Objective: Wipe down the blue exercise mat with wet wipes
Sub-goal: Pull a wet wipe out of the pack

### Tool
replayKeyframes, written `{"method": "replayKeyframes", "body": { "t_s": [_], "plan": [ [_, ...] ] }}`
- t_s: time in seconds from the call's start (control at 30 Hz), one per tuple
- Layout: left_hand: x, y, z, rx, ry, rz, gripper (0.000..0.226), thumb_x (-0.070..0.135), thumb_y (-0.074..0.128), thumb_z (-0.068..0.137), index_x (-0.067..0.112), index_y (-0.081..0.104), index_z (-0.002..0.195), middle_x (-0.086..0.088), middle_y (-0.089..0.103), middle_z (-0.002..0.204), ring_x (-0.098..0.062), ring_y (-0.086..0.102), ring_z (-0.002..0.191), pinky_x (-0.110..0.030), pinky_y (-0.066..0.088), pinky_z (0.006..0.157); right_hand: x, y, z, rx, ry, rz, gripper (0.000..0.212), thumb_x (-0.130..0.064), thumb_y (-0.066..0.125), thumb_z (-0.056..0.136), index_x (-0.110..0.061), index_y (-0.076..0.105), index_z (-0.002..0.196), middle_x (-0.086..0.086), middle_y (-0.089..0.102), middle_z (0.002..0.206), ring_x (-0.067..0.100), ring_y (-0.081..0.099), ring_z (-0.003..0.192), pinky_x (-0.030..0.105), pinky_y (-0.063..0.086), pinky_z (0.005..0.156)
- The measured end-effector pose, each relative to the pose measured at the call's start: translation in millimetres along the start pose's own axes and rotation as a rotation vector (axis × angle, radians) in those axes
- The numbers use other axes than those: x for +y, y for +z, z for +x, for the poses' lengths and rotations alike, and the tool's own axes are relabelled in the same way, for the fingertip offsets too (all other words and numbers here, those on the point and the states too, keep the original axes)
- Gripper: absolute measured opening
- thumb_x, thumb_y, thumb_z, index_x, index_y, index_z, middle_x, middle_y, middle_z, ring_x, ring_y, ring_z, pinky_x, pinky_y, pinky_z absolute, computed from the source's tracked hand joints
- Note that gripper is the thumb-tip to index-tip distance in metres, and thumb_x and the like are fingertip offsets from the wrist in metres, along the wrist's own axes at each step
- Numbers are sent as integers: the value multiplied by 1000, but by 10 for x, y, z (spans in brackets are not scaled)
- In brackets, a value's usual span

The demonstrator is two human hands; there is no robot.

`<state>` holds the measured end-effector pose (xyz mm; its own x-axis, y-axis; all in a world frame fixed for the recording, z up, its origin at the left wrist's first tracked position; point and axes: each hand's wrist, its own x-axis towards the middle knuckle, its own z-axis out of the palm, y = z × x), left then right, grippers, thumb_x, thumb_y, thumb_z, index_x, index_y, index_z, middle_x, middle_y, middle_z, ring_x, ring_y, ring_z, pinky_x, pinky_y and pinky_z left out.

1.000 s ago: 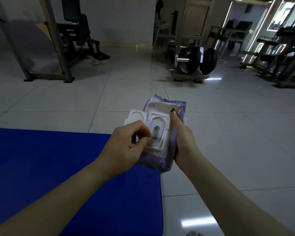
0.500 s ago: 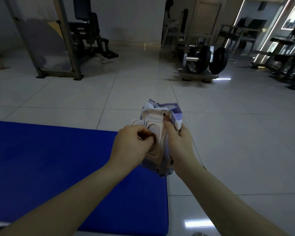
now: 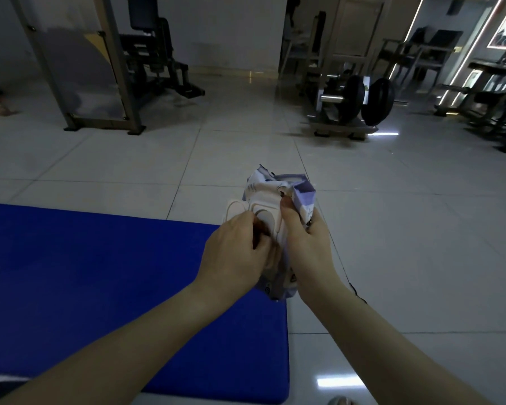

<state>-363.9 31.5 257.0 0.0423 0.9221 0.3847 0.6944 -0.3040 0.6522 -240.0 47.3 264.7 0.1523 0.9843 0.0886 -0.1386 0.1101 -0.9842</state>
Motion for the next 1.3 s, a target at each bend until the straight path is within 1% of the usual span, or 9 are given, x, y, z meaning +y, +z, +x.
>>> {"method": "replayKeyframes", "body": {
  "t_s": [0.13,0.33,0.5,0.63,0.77,0.9,1.0,1.13,1.3],
  "plan": [
    [-15,4,1,-34,18,-27,12,28,50,98,20,52,89,8,53,79,-8,50,67,-18,41,55,-12,-26,28,19,24,30,22,-38,58,99,-20,65,111,-6,76,89,7,73,82,21,58,64],
    [-54,-37,32,-114,-19,-162,16,20,53,99,20,50,83,3,54,76,-12,49,64,-24,44,54,9,-48,63,56,43,22,27,-37,61,99,-14,65,111,8,75,98,21,74,88,37,63,74],
    [-28,-93,63,-140,-89,-311,11,20,60,99,18,59,88,4,62,80,-8,59,73,-21,53,63,25,-64,85,53,42,18,28,-39,60,99,-16,64,114,5,75,99,17,74,89,36,63,75],
    [-24,-86,68,-112,-134,-321,11,24,66,96,15,63,90,3,66,82,-10,62,77,-28,56,67,40,-51,79,43,38,-2,30,-41,60,98,-17,64,115,6,75,101,18,74,91,40,62,79],
    [-33,-101,65,-119,-121,-270,8,21,64,97,21,66,90,7,68,81,-7,64,76,-30,59,69,32,-43,78,46,40,6,27,-40,60,98,-18,64,113,3,75,98,15,74,88,33,62,74],
    [-4,-139,104,-183,-162,-247,14,22,59,100,18,64,88,1,68,80,-18,65,75,-38,59,69,18,-68,86,47,65,3,29,-41,59,99,-16,65,111,3,76,95,14,74,85,26,60,66],
    [36,-234,189,-242,-301,-409,22,19,54,102,12,63,83,-2,64,81,-16,59,77,-32,51,71,20,-101,121,48,105,-14,37,-45,60,97,-12,67,113,8,76,99,23,74,93,38,62,79],
    [-4,-428,263,-329,-348,-668,25,16,48,102,9,60,82,-6,57,80,-23,50,81,-35,42,76,8,-152,163,74,207,19,40,-48,62,96,-12,68,112,9,76,98,23,74,93,32,61,73],
    [-14,-684,383,-225,-303,-1046,21,14,45,103,6,62,94,-8,65,91,-17,63,86,-29,54,82,39,-127,144,35,250,-10,37,-49,61,95,-15,68,110,6,76,99,23,73,93,35,61,75]
  ]
}}
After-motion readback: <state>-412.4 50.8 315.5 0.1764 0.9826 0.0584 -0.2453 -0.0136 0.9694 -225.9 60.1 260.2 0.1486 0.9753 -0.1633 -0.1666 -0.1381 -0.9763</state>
